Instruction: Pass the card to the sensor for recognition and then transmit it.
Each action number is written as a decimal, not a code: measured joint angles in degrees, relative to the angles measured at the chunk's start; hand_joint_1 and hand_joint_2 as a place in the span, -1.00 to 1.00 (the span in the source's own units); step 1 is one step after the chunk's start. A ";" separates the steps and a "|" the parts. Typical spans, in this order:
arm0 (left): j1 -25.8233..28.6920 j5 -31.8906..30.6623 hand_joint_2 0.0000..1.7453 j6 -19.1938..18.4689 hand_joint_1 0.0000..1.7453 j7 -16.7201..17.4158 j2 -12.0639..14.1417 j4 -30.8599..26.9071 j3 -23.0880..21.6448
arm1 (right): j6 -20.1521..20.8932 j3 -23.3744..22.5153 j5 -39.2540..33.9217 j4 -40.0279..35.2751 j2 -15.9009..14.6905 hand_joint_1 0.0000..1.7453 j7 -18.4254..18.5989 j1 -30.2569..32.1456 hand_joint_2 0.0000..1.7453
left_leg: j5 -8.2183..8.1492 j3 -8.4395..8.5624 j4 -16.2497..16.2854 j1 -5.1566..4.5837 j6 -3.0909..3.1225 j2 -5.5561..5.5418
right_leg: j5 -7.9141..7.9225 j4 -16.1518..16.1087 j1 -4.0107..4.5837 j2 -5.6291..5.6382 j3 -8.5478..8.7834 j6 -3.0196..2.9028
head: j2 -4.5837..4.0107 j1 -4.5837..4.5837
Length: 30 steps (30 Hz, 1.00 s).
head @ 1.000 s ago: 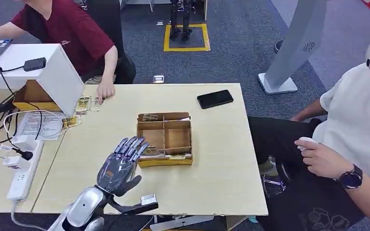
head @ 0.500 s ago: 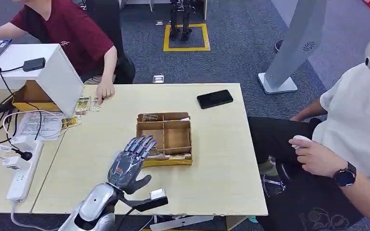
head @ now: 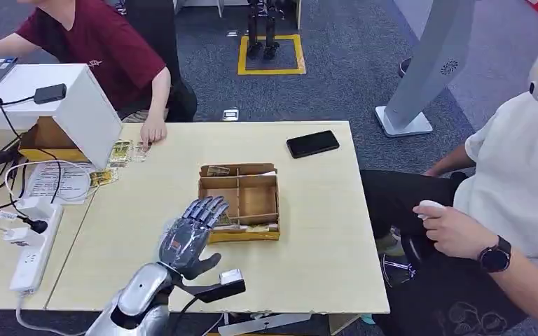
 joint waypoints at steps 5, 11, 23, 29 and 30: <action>-0.59 0.11 1.00 -0.15 -1.00 0.00 0.02 0.48 0.27 | 0.02 0.02 0.00 0.00 0.00 -1.00 -0.07 -0.01 1.00 | 0.00 0.00 0.00 0.00 0.00 0.00 | 0.00 0.00 0.00 0.01 0.00 0.00 | 0.00 0.00; -0.85 1.05 1.00 -1.68 -1.00 0.02 0.09 1.36 1.21 | 0.15 0.09 0.00 0.00 0.00 -1.00 0.15 -0.01 1.00 | 0.00 -0.01 0.00 0.00 0.00 -0.01 | -0.01 0.00 0.00 0.01 -0.01 0.00 | 0.00 0.00; -1.78 3.26 1.00 -3.98 -1.00 -0.13 1.44 3.28 3.13 | 0.24 1.20 0.00 0.00 0.00 -1.00 0.00 0.00 1.00 | 0.00 -0.01 0.00 0.00 0.00 0.00 | 0.00 0.00 0.00 0.01 -0.01 0.00 | 0.00 0.00; -1.87 3.37 1.00 -4.13 -1.00 -0.15 1.86 3.89 3.26 | 0.24 1.42 0.00 0.00 0.00 -1.00 -0.07 0.00 1.00 | 0.00 -0.02 0.00 0.00 0.00 -0.01 | -0.01 0.00 0.00 0.01 -0.01 0.00 | 0.00 0.00; -1.90 3.37 1.00 -4.17 -1.00 -0.15 1.88 3.98 3.26 | 0.24 1.42 0.00 0.00 0.00 -1.00 -0.07 0.00 1.00 | 0.00 -0.02 0.00 0.00 0.00 -0.01 | -0.01 0.00 0.00 0.01 -0.01 0.00 | 0.00 0.02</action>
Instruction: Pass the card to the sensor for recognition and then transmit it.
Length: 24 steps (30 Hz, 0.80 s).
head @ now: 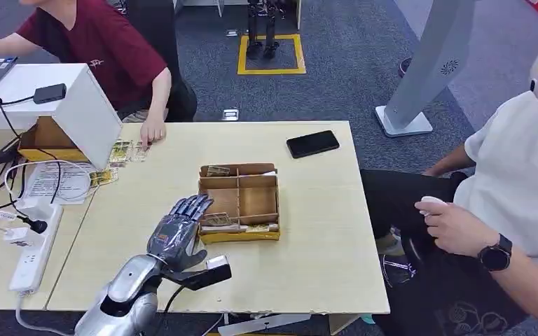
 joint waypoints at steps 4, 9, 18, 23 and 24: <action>-0.16 0.00 1.00 0.00 -1.00 0.00 0.04 0.20 0.00 | 0.00 0.02 0.00 0.00 0.00 -1.00 0.02 0.00 1.00 | 0.00 0.00 0.00 0.00 0.00 0.00 | 0.00 0.00 0.00 0.00 0.00 0.00 | 0.00 -0.02; -0.66 0.02 1.00 0.00 -1.00 0.00 0.02 0.20 0.00 | -0.02 0.04 0.00 0.00 0.00 -1.00 0.02 0.00 1.00 | 0.00 0.01 0.00 0.00 0.00 0.00 | 0.00 0.00 0.00 0.00 0.00 0.00 | 0.00 -0.02; -0.75 3.87 1.00 -0.09 -1.00 -1.95 -0.53 0.00 0.04 | 0.11 0.04 0.00 0.00 0.00 -1.00 0.22 0.00 1.00 | 0.00 0.00 0.00 0.00 0.00 0.00 | 0.00 0.00 0.00 -0.01 -0.01 0.00 | 0.00 -0.02; -1.96 3.58 1.00 -0.77 -1.00 -1.22 -2.05 -0.39 0.02 | 0.28 0.17 0.00 0.00 0.00 -1.00 0.00 -0.02 1.00 | 0.00 0.00 0.00 -0.01 0.00 0.00 | 0.01 0.00 0.00 0.00 0.00 0.00 | 0.00 0.00; -2.21 3.58 1.00 -0.87 -1.00 -1.20 -2.27 -0.37 0.02 | 0.33 0.18 0.00 0.00 0.02 -1.00 0.02 -0.02 1.00 | 0.00 0.01 0.00 -0.01 0.00 0.01 | 0.01 0.00 0.00 0.00 0.00 0.00 | 0.00 -0.02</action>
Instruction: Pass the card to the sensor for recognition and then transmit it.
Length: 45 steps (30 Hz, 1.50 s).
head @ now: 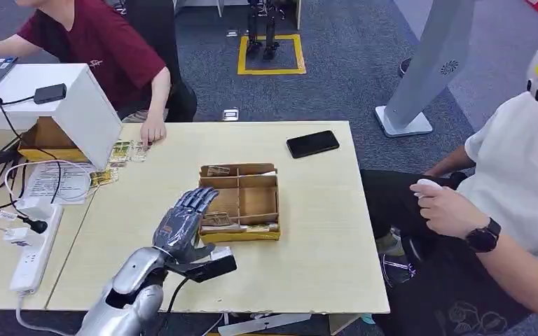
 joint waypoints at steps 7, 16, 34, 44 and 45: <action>-0.67 0.02 1.00 -0.22 -1.00 0.02 -0.59 0.00 0.00 | 0.02 0.37 0.00 0.00 0.09 -1.00 0.20 0.01 1.00 | 0.00 0.01 0.00 0.01 0.00 0.00 | 0.00 0.00 0.00 0.01 -0.01 -0.01 | 0.00 0.00; -1.50 0.04 1.00 -0.79 -1.00 0.37 -1.25 0.04 0.00 | 0.09 1.16 0.00 0.00 0.18 -1.00 0.35 -0.01 1.00 | 0.00 -0.01 0.00 0.01 0.00 0.00 | -0.01 0.00 0.00 0.01 -0.02 0.00 | 0.00 0.02; -2.79 0.07 1.00 -0.90 -1.00 1.22 -2.51 3.91 0.00 | 0.09 2.36 0.00 0.00 0.44 -1.00 0.24 -0.09 1.00 | 0.00 -0.01 0.00 0.01 0.00 0.00 | -0.01 0.00 0.00 0.01 -0.02 0.00 | 0.00 0.00; -3.41 -0.39 1.00 -0.76 -1.00 1.75 -2.49 6.40 0.04 | 0.04 2.69 0.00 0.00 0.44 -1.00 0.26 -0.13 1.00 | 0.00 -0.01 0.00 0.01 0.00 0.00 | 0.00 0.00 0.00 0.01 -0.02 0.00 | 0.00 0.00; -3.45 -0.40 1.00 -0.76 -1.00 1.75 -2.49 6.56 0.04 | 0.04 2.69 0.00 0.00 0.44 -1.00 0.26 -0.12 1.00 | 0.00 -0.01 0.00 0.01 0.00 0.00 | 0.00 0.00 0.00 0.01 -0.02 0.00 | 0.00 0.00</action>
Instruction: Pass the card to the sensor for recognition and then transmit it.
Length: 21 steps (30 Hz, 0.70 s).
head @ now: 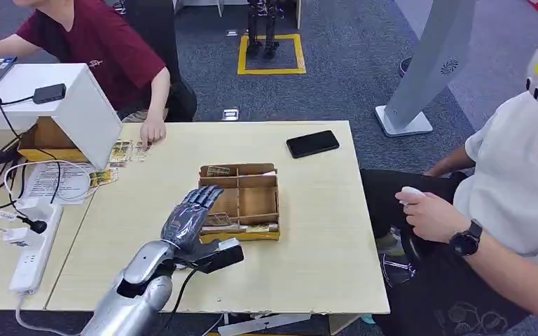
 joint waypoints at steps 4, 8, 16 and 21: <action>-0.08 -0.04 1.00 0.00 -1.00 0.00 -0.02 0.24 0.00 | 0.07 0.00 0.00 0.00 0.00 -1.00 0.05 -0.01 1.00 | 0.00 0.00 0.00 0.00 0.00 0.00 | 0.00 0.00 0.00 0.00 0.00 0.00 | 0.00 0.00; -0.10 -0.04 1.00 -0.02 -1.00 0.00 -0.02 0.44 0.17 | 0.22 0.00 0.00 0.00 0.00 -1.00 0.00 0.00 1.00 | 0.00 0.00 0.00 0.00 0.00 0.00 | 0.00 0.00 0.00 0.00 0.00 0.00 | 0.00 0.00; -0.10 -0.06 1.00 0.39 -1.00 0.00 -0.61 0.44 0.94 | 0.22 0.02 0.00 0.00 0.00 -1.00 0.00 -0.01 1.00 | 0.00 0.00 0.00 0.00 0.00 0.00 | 0.00 0.00 0.00 0.00 0.00 0.00 | 0.00 0.00; -0.11 0.40 1.00 0.37 -1.00 -0.11 -0.79 0.44 1.16 | 0.22 0.00 0.00 0.00 0.00 -1.00 0.09 -0.02 1.00 | 0.00 0.00 0.00 0.00 0.00 0.00 | 0.00 0.00 0.00 0.00 0.00 0.00 | 0.00 0.00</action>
